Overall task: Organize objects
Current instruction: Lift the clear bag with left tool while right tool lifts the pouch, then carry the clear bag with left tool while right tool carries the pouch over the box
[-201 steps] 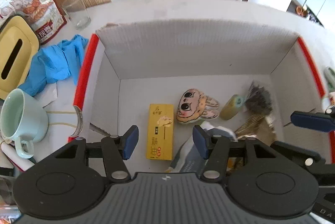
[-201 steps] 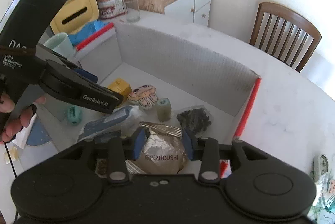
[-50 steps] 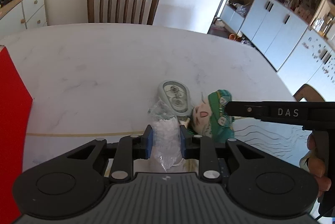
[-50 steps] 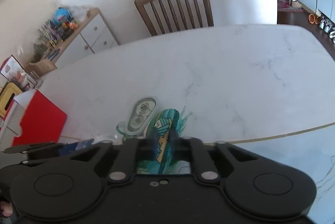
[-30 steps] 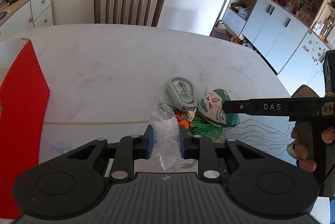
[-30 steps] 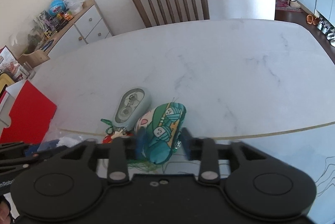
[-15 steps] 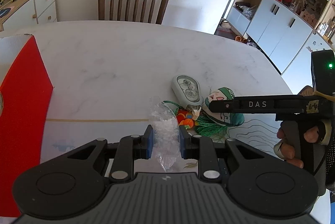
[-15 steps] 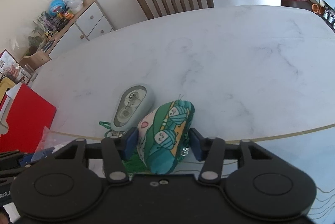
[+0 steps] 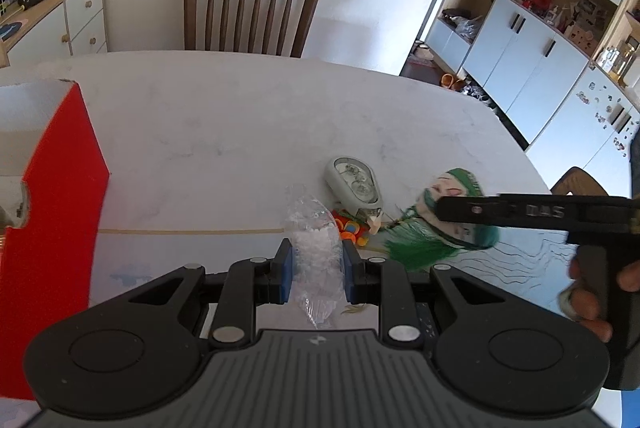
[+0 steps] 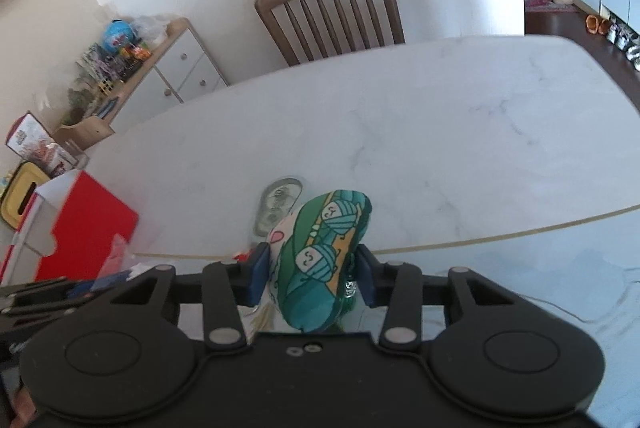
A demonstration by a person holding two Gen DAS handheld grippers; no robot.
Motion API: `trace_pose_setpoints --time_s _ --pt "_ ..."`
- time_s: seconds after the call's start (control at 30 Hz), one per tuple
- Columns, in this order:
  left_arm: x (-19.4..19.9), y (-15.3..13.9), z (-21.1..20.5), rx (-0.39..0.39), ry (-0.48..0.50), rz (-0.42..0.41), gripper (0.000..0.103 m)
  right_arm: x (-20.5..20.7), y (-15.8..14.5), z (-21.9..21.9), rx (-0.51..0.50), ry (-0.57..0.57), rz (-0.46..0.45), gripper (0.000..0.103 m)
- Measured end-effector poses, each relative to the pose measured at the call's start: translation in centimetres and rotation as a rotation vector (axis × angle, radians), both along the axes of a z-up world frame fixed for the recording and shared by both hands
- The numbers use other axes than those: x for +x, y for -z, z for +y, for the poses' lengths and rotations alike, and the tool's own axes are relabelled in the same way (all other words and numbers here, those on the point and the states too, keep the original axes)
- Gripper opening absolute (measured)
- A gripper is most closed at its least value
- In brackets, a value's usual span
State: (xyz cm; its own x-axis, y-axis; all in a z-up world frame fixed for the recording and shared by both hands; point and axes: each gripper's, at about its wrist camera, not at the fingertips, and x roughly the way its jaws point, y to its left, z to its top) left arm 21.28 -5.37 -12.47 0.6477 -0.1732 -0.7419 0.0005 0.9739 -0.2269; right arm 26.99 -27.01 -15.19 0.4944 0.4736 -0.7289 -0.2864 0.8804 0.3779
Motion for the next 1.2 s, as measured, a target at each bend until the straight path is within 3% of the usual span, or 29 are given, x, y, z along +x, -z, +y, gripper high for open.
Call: trace_pose_setpoints --time_s 0.23,0.47,0.77,1.2 --pt "-2.2 -2.4 1.2 -0.005 0.024 -0.011 0.024 -3.7 -4.1 0.0 0.004 -0.024 -0.049 0.043" --pt "-5.2 -5.6 3.4 0.009 0.048 -0.021 0.024 -7.6 -8.6 3.1 -0.017 -0.094 -0.114 0.043" --pt "-8.7 -8.5 9.0 0.036 0.035 -0.034 0.024 -10.3 -12.8 9.9 0.000 -0.189 -0.173 0.043" --pt "-11.1 -10.8 19.9 0.102 -0.060 -0.070 0.024 -11.3 -14.9 22.0 -0.002 -0.327 -0.232 0.043"
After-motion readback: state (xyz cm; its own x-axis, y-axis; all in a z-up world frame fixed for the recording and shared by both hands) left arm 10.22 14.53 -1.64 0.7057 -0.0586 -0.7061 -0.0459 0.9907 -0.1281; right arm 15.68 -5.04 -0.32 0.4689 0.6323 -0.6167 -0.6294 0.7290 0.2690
